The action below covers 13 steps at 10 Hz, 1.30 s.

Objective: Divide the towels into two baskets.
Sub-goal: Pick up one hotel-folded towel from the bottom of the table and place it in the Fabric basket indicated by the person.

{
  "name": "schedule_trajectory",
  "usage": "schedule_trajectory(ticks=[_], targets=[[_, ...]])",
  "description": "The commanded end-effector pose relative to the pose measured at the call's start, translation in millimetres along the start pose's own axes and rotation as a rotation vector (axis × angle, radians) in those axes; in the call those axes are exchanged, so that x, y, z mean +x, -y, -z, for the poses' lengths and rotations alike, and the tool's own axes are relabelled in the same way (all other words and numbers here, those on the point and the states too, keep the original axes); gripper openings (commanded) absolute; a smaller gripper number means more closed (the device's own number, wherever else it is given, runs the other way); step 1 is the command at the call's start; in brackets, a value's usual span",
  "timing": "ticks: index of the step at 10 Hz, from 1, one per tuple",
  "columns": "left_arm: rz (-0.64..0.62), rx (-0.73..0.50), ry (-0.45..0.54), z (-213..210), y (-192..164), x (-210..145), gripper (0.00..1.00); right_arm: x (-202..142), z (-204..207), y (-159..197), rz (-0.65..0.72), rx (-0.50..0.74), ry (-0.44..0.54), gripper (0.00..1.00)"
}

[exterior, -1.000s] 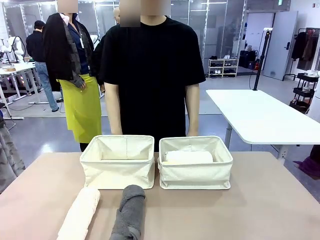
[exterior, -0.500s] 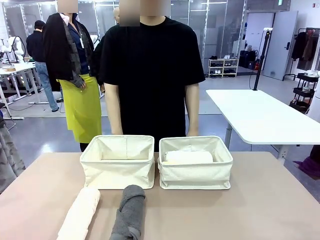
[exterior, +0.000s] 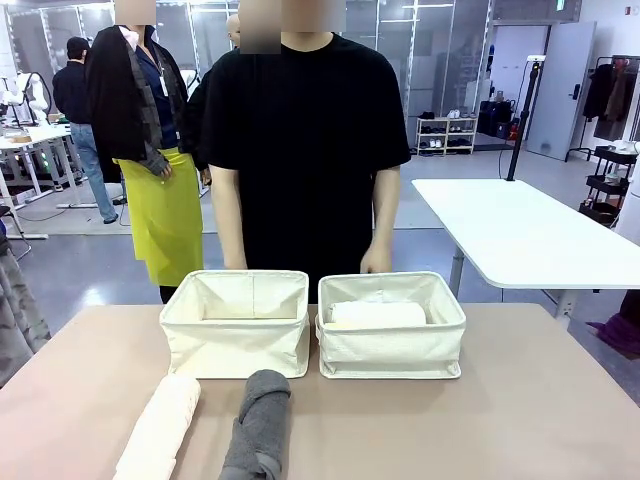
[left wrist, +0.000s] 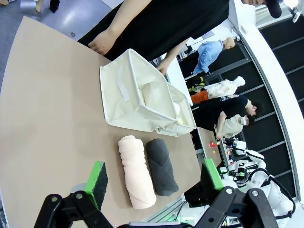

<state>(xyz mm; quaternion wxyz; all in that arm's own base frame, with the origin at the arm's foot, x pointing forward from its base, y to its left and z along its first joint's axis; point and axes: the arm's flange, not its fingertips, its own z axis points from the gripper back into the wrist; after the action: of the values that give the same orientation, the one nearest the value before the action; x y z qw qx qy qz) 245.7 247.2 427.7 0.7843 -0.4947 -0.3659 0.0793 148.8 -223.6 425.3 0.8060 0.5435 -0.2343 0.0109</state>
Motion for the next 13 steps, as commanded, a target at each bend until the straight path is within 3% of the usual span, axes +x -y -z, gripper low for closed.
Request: schedule_trajectory(ticks=[1, 13], targets=[[0.012, -0.023, 0.018, -2.6, -0.5, 0.8, 1.0, 1.2, 0.5, -1.5, -0.012, 0.006, -0.001, 1.0], [0.012, -0.023, 0.018, -2.6, -0.5, 0.8, 1.0, 1.2, 0.5, -1.5, -0.012, 0.006, -0.001, 1.0]])
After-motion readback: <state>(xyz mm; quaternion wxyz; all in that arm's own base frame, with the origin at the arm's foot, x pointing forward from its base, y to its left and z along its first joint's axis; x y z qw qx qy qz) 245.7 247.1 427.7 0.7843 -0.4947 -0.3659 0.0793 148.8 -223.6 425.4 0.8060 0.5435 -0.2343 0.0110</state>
